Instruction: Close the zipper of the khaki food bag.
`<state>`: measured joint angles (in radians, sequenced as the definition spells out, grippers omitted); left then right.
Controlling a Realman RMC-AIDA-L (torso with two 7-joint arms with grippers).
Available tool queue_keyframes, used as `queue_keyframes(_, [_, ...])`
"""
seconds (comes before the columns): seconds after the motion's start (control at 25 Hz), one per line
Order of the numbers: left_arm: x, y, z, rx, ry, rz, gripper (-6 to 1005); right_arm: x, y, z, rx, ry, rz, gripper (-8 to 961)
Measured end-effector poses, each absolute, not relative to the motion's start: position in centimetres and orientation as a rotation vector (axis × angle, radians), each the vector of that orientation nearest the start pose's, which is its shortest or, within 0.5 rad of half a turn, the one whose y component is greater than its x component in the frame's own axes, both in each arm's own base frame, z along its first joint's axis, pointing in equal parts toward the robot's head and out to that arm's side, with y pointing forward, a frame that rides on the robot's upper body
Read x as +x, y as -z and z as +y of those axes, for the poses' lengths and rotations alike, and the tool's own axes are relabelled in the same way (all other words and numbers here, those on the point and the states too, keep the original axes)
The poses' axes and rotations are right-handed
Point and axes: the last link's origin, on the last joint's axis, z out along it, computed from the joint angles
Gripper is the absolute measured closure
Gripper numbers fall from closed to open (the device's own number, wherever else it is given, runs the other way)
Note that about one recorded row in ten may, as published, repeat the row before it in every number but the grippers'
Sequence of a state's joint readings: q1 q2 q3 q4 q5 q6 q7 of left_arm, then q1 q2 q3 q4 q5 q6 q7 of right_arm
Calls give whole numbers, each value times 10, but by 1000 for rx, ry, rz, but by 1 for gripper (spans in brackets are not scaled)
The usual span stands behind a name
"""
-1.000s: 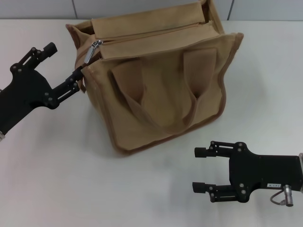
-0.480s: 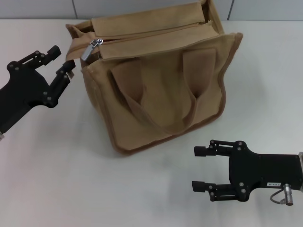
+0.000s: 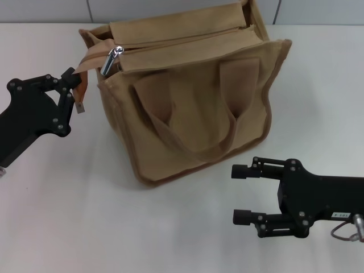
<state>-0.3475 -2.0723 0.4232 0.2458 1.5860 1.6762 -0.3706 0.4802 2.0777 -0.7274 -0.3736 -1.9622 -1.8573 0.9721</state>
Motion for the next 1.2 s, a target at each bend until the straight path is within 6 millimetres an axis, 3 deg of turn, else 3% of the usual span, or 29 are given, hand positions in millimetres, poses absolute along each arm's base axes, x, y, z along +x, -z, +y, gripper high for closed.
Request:
queue_keyframes(0.32, [-307, -12, 268, -1970, 920, -12, 1000, 227, 17, 267, -2890, -1372, 495, 194])
queue_keyframes(0.72, [-302, -14, 267, -1943, 954, 17, 1000, 178, -8, 313, -2873, -1584, 878, 195])
queue_keyframes(0.96, [-301, -14, 267, -1942, 960, 22, 1001, 138, -21, 349, -2891, -1558, 1124, 195])
queue_keyframes(1.2, [-299, -14, 268, -1936, 972, 27, 1001, 112, -22, 374, -2890, -1433, 1231, 194])
